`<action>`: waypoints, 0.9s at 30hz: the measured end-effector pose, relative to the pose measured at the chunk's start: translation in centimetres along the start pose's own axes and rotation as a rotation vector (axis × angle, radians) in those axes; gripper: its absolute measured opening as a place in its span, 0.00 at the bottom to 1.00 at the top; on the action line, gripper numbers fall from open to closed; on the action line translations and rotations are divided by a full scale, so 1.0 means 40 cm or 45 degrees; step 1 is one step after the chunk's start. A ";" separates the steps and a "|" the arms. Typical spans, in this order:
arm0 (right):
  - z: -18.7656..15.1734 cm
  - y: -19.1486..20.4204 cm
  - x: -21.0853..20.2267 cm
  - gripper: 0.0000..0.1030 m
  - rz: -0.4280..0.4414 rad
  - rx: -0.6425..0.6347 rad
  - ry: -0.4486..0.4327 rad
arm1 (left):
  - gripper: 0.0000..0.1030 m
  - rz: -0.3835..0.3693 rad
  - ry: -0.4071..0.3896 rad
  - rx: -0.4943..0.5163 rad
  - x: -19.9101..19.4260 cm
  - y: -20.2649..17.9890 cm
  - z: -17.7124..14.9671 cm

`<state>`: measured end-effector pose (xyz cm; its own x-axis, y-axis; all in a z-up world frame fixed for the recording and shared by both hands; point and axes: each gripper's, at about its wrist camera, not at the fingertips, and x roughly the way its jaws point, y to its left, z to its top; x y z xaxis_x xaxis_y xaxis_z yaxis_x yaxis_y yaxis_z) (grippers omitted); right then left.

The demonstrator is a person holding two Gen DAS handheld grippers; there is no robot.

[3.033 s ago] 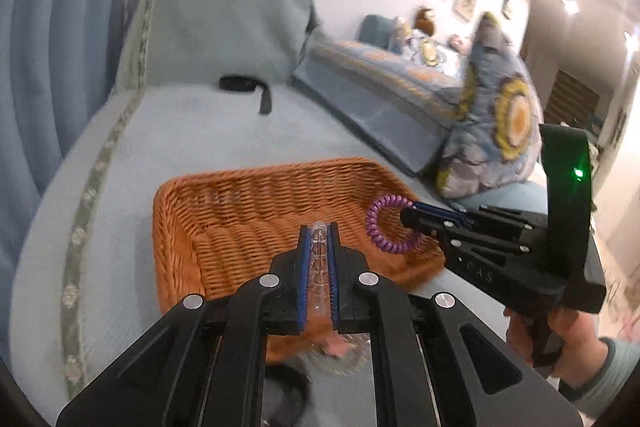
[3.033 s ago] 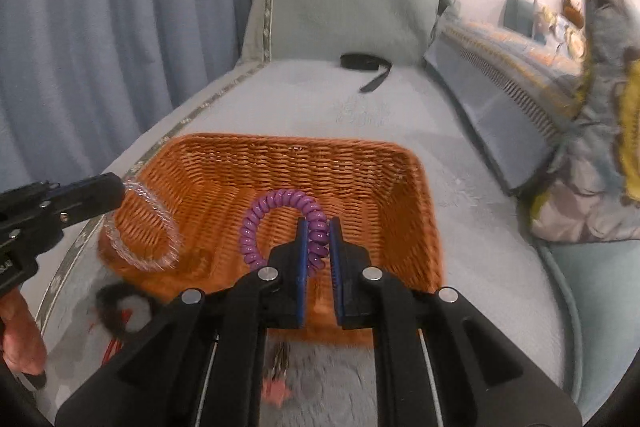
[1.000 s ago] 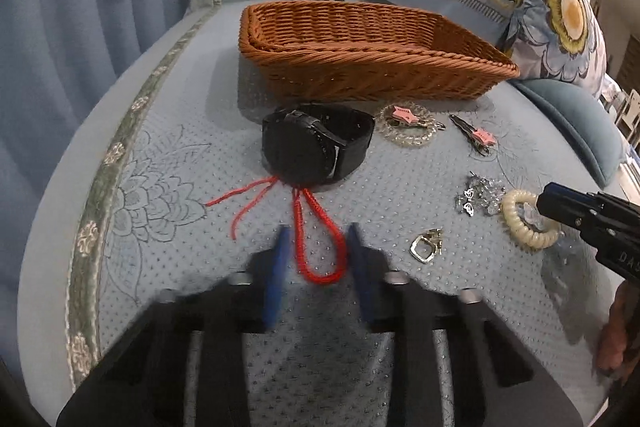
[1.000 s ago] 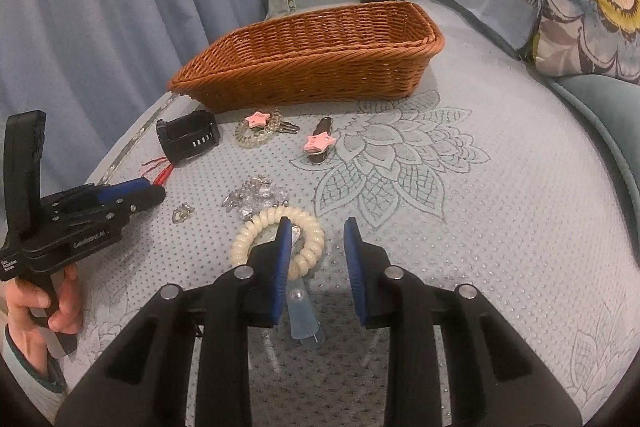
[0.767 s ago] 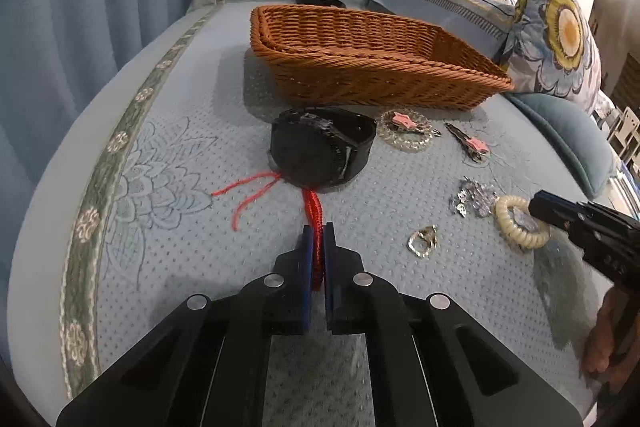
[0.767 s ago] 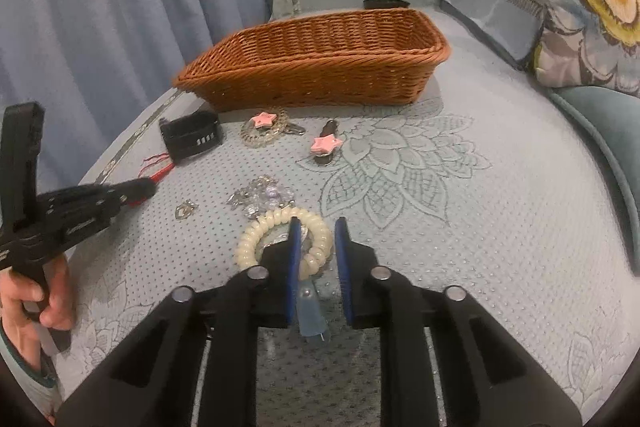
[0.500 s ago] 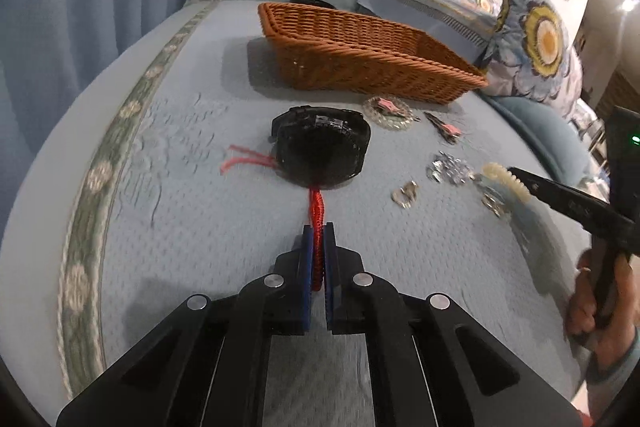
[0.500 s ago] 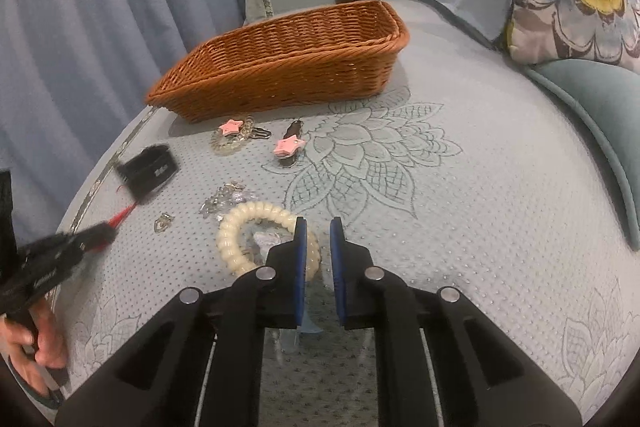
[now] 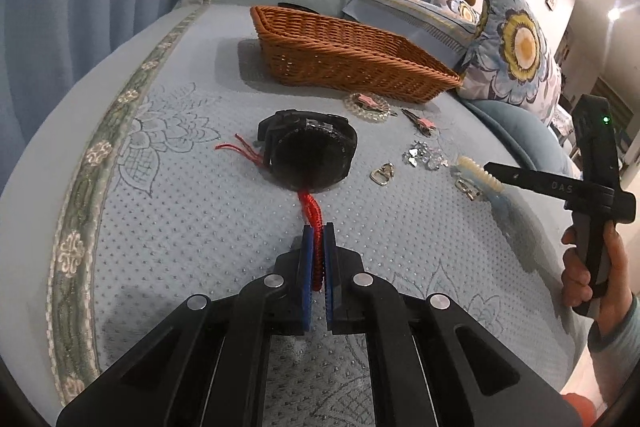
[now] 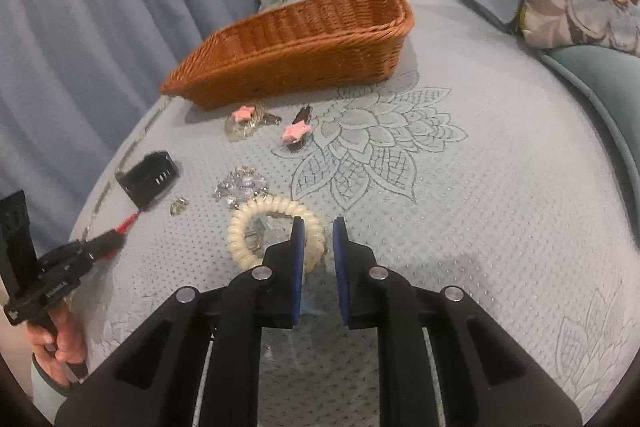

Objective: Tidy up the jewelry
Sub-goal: 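Grasp the red cord with the left tool while the right tool grasps the cream coil hair tie, then carry the red cord and cream hair tie into the basket and open both tools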

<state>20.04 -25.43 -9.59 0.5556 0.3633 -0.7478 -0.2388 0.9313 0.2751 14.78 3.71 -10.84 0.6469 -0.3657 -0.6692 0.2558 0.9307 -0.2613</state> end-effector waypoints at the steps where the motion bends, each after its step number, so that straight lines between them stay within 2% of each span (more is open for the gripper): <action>1: 0.002 0.006 0.000 0.13 -0.004 -0.022 0.014 | 0.02 -0.007 0.000 -0.005 0.000 0.002 0.000; 3: 0.005 0.022 0.004 0.14 -0.007 -0.073 0.046 | 0.02 -0.015 -0.001 -0.011 0.000 0.004 0.000; 5: 0.012 0.041 0.020 0.20 -0.060 -0.142 0.111 | 0.02 -0.017 -0.002 -0.011 0.001 0.005 0.000; 9: 0.041 0.063 0.059 0.21 -0.113 -0.245 0.222 | 0.02 -0.018 -0.002 -0.013 0.000 0.003 -0.001; 12: 0.047 0.094 0.082 0.21 -0.173 -0.377 0.248 | 0.02 -0.021 -0.001 -0.014 0.000 0.003 -0.001; 16: 0.041 0.120 0.089 0.19 -0.223 -0.447 0.209 | 0.02 -0.017 0.011 -0.009 0.004 0.001 0.001; 17: 0.040 0.120 0.089 0.13 -0.215 -0.440 0.194 | 0.02 -0.015 0.012 -0.005 0.005 0.001 0.001; 21: 0.028 0.124 0.071 0.08 -0.198 -0.393 0.083 | 0.02 0.009 -0.011 0.025 -0.003 -0.013 0.002; 27: 0.036 0.121 -0.022 0.08 -0.138 -0.311 -0.095 | 0.02 -0.118 -0.090 -0.023 -0.057 0.002 0.011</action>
<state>19.55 -21.23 -6.72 0.6434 0.2710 -0.7160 -0.3543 0.9345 0.0353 13.63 4.62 -9.03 0.6702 -0.4490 -0.5909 0.3043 0.8925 -0.3330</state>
